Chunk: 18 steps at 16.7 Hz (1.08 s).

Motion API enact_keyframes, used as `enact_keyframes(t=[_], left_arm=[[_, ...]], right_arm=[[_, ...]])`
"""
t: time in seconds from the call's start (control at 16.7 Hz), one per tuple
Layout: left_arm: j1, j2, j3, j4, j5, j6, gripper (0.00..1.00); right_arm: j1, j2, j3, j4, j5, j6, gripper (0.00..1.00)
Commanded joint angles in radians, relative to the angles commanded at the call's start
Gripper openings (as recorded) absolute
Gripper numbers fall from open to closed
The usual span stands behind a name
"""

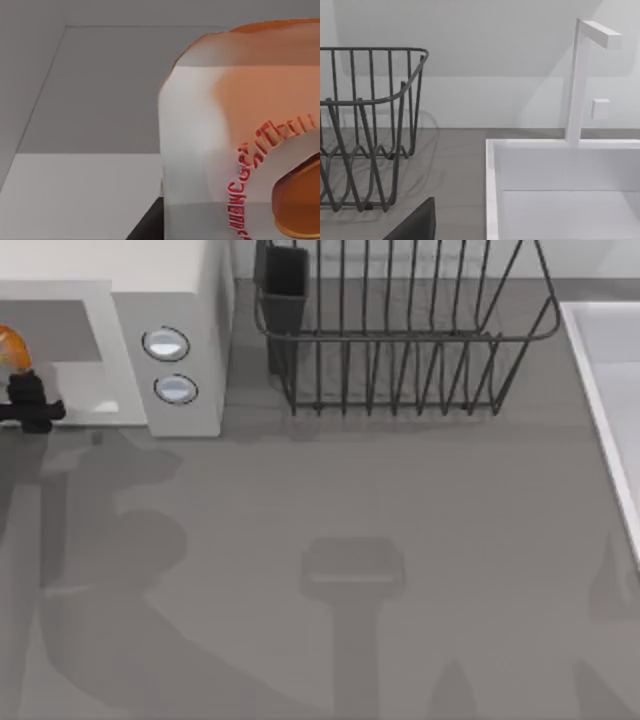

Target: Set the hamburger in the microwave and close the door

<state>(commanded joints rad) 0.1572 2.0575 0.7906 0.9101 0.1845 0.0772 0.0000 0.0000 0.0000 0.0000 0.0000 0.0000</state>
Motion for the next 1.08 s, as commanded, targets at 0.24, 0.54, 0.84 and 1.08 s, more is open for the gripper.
enact_keyframes(t=[0.24, 0.54, 0.84, 1.08], left_arm=[[0.004, -0.002, 0.005, -0.004, -0.002, 0.001, 0.0], [-0.01, 0.104, 0.158, -0.07, -0.012, -0.004, 0.0], [-0.032, 0.269, 0.467, -0.182, -0.029, -0.012, 0.0], [-0.052, 0.381, 0.677, -0.275, -0.044, -0.02, 0.0]], right_arm=[[0.0, 0.0, 0.0, 0.0, 0.0, 0.0, 1.0], [0.0, 0.0, 0.0, 0.0, 0.0, 0.0, 1.0], [0.0, 0.0, 0.0, 0.0, 0.0, 0.0, 1.0], [0.0, 0.0, 0.0, 0.0, 0.0, 0.0, 1.0]])
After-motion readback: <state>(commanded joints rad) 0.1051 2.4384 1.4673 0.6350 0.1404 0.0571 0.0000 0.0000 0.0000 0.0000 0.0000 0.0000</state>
